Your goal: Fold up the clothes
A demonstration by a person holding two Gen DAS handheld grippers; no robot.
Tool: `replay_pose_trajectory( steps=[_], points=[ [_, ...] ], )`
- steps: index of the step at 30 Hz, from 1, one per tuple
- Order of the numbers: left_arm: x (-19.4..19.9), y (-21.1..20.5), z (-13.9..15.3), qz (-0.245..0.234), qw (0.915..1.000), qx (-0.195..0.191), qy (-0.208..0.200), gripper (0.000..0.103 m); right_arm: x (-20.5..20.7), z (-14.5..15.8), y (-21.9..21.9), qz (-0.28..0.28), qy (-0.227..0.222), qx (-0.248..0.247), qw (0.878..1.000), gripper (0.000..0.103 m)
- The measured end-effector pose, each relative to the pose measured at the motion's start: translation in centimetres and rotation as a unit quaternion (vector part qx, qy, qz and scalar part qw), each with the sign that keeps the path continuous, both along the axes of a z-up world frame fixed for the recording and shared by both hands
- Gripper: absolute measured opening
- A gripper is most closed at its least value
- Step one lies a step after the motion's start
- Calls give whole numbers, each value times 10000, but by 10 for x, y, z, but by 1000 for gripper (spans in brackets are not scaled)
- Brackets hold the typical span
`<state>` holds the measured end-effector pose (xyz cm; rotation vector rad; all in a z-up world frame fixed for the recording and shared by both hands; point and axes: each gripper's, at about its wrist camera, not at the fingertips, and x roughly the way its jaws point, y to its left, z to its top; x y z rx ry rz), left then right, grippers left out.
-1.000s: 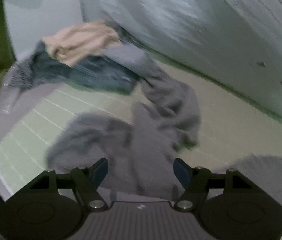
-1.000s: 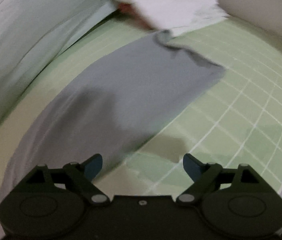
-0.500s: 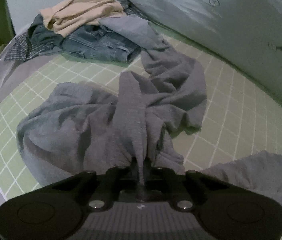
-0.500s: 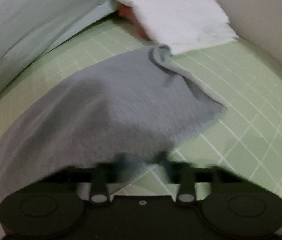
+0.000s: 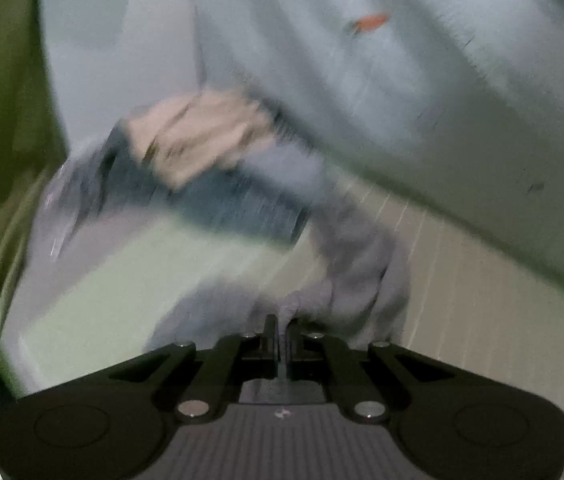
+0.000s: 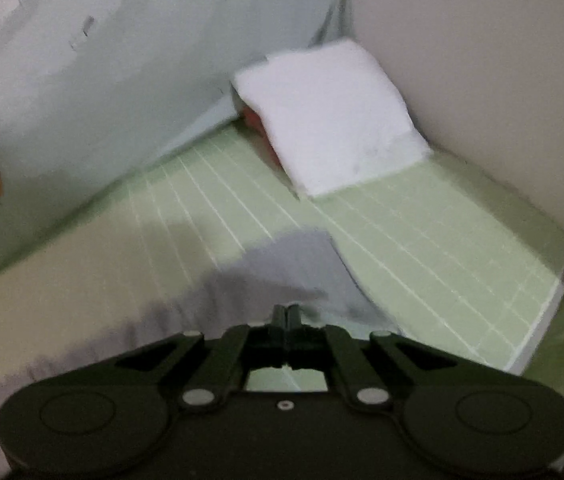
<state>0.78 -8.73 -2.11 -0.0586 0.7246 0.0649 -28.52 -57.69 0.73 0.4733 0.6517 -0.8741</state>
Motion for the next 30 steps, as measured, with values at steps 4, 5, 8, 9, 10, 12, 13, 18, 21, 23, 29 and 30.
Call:
replay_pose_trajectory(
  steps=[4, 5, 8, 9, 10, 12, 13, 18, 21, 23, 29, 30],
  points=[
    [67, -38, 26, -338, 9971, 148, -664, 4, 66, 26, -26, 241, -300, -435, 9983, 0],
    [93, -53, 28, -362, 9967, 81, -723, 4, 89, 29, -35, 275, -358, -525, 9976, 0],
    [163, -97, 32, -481, 9967, -136, -632, 26, 173, 29, -72, 481, -505, -683, 9952, 2],
    [178, -109, 33, -487, 9972, -212, -525, 33, 185, 27, -75, 515, -501, -694, 9950, 22],
    [190, -120, 35, -508, 9973, -275, -447, 47, 195, 25, -77, 542, -487, -697, 9949, 48],
    [185, -128, 32, -789, 9941, -216, -717, 75, 215, 21, -80, 596, -459, -703, 9947, 57],
    [183, -132, 30, -929, 9919, -187, -852, 87, 224, 20, -82, 624, -445, -706, 9946, 66],
    [162, -129, -7, -1283, 9906, 129, -451, 89, 211, -26, -77, 536, 317, -733, 9954, 82],
    [142, -121, -35, -1273, 9916, 225, -58, 89, 191, -66, -84, 309, 814, -341, 9956, 82],
    [128, -115, -50, -1163, 9925, 290, 219, 88, 178, -89, -95, 33, 968, 22, 9953, 82],
    [92, -90, -67, -862, 9936, -21, 727, 88, 174, -118, -109, -480, 1052, 496, 9921, 82],
    [88, -84, -67, -808, 9940, -27, 739, 88, 175, -120, -109, -507, 1052, 528, 9918, 82]
  ],
)
